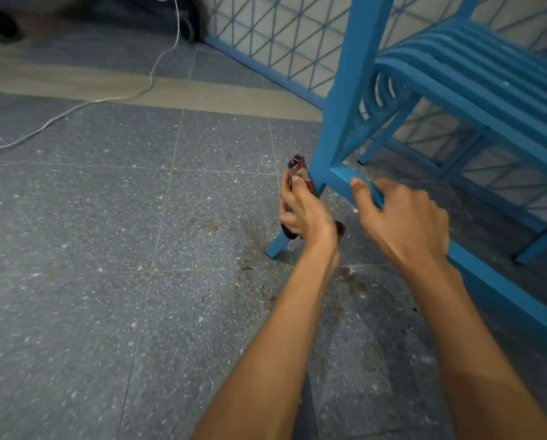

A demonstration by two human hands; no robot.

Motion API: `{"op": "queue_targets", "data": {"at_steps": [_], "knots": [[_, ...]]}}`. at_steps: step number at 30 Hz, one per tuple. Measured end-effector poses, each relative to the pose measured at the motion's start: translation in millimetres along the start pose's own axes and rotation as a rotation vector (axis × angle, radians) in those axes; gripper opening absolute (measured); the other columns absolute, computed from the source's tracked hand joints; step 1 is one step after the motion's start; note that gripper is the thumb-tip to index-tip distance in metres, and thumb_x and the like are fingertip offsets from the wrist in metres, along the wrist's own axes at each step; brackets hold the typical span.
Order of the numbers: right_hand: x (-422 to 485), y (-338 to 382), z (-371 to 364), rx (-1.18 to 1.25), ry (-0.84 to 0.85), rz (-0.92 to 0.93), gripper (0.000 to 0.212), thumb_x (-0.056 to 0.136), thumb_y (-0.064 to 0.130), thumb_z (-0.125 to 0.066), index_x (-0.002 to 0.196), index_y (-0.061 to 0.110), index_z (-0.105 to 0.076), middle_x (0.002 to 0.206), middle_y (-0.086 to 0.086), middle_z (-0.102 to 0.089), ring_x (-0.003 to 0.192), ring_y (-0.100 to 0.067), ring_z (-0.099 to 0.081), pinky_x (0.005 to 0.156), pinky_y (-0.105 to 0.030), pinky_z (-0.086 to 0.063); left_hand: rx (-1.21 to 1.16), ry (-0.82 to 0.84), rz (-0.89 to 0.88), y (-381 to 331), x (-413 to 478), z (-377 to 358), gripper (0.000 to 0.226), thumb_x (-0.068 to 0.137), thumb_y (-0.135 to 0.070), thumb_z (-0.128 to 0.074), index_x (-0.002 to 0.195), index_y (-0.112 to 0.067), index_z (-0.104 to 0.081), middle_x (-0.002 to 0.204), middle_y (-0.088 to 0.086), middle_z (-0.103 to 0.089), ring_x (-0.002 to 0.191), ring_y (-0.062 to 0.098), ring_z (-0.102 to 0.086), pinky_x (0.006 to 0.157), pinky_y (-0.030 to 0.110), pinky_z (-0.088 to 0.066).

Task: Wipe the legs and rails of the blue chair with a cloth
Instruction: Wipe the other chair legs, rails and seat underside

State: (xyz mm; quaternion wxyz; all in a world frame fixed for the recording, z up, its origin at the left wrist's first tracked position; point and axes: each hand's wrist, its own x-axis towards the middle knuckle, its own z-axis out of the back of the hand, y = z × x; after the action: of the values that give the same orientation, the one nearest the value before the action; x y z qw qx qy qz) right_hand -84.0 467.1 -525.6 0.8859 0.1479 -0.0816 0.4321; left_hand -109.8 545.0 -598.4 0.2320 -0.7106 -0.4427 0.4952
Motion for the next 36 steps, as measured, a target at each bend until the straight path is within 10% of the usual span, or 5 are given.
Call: {"op": "queue_targets", "data": {"at_steps": [7, 12, 18, 30, 36], "knots": [[0, -6, -2, -0.012, 0.007, 0.022, 0.051, 0.096, 0.056, -0.028, 0.088, 0.014, -0.056, 0.068, -0.003, -0.045, 0.068, -0.027, -0.041, 0.065, -0.036, -0.029, 0.042, 0.086, 0.438, 39, 76, 46, 0.060, 0.086, -0.062, -0.037, 0.119, -0.014, -0.056, 0.113, 0.007, -0.055, 0.085, 0.019, -0.050, 0.075, 0.031, -0.045], [-2, -8, 0, -0.031, 0.006, 0.077, 0.044, 0.095, 0.056, -0.030, 0.083, 0.018, -0.049, 0.059, 0.001, -0.037, 0.064, -0.027, -0.037, 0.062, -0.034, -0.026, -0.013, 0.163, 0.672, 16, 76, 50, 0.041, 0.096, -0.036, -0.046, 0.113, 0.001, -0.056, 0.113, 0.029, -0.055, 0.107, 0.042, -0.056, 0.082, 0.050, -0.051], [-2, -9, 3, -0.016, -0.001, 0.140, 0.049, 0.096, 0.053, -0.034, 0.092, 0.011, -0.058, 0.065, -0.005, -0.041, 0.070, -0.034, -0.052, 0.061, -0.035, -0.029, -0.048, 0.232, 0.706, -6, 66, 47, 0.036, 0.099, -0.011, -0.025, 0.079, 0.006, -0.051, 0.046, 0.026, -0.053, 0.026, 0.026, -0.049, 0.028, 0.017, -0.036], [-19, -6, 1, -0.017, -0.010, 0.196, 0.051, 0.096, 0.055, -0.030, 0.094, 0.012, -0.058, 0.058, -0.001, -0.041, 0.057, -0.026, -0.042, 0.057, -0.032, -0.029, 0.258, 0.078, 0.712, 32, 103, 94, 0.039, 0.099, -0.017, -0.028, 0.111, 0.009, -0.054, 0.105, 0.023, -0.059, 0.099, 0.027, -0.056, 0.078, 0.041, -0.054], [-20, -6, 0, -0.012, -0.048, 0.206, 0.052, 0.096, 0.055, -0.029, 0.096, 0.012, -0.059, 0.063, -0.007, -0.046, 0.059, -0.029, -0.045, 0.055, -0.033, -0.027, 0.379, 0.284, 0.343, -3, 63, 79, 0.036, 0.102, -0.024, -0.031, 0.072, -0.015, -0.049, 0.061, 0.001, -0.051, 0.054, 0.011, -0.048, 0.056, 0.024, -0.045]]}}
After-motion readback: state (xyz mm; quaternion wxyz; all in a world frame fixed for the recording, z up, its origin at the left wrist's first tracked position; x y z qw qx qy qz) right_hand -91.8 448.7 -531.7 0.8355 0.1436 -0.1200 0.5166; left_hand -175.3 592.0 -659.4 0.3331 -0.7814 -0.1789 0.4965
